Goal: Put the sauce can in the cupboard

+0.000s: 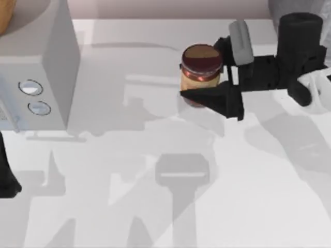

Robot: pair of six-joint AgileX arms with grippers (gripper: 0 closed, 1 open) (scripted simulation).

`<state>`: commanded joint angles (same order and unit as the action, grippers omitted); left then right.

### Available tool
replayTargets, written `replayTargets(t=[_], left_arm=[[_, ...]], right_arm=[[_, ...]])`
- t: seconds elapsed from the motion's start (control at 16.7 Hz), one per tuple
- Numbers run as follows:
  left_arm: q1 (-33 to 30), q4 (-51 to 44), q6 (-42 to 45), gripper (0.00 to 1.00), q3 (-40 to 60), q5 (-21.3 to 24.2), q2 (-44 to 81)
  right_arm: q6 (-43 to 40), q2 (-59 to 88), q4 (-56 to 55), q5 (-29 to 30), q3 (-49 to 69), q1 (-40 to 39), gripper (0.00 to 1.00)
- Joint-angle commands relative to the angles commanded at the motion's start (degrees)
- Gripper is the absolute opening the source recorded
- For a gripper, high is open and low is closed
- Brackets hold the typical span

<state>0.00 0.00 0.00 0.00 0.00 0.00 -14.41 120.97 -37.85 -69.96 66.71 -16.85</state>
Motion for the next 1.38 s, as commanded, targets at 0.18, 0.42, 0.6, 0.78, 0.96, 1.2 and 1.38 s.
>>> replayTargets(t=[0.18, 0.42, 0.6, 0.78, 0.96, 1.2, 1.38], left_arm=[[0.0, 0.0, 0.0, 1.00, 0.0, 0.0, 0.0], [0.0, 0.0, 0.0, 1.00, 0.0, 0.0, 0.0], [0.0, 0.0, 0.0, 1.00, 0.0, 0.0, 0.0], [0.0, 0.0, 0.0, 1.00, 0.0, 0.0, 0.0], [0.0, 0.0, 0.0, 1.00, 0.0, 0.0, 0.0], [0.0, 0.0, 0.0, 1.00, 0.0, 0.0, 0.0], [0.0, 0.0, 0.0, 1.00, 0.0, 0.0, 0.0]], right_arm=[[0.0, -4.3, 4.2, -0.3, 0.7, -0.1, 0.00], [0.1, -4.4, 4.3, -0.3, 0.7, -0.1, 0.00], [0.2, -6.2, 4.7, 0.7, -0.2, 0.2, 0.00], [1.2, -13.4, 6.6, 5.1, -4.2, 1.4, 0.00], [3.1, -26.0, 10.0, 12.3, -11.1, 3.3, 0.00], [6.5, -49.1, 16.4, 25.1, -23.6, 6.5, 0.00], [9.2, -68.2, 21.8, 36.0, -34.2, 9.1, 0.00]])
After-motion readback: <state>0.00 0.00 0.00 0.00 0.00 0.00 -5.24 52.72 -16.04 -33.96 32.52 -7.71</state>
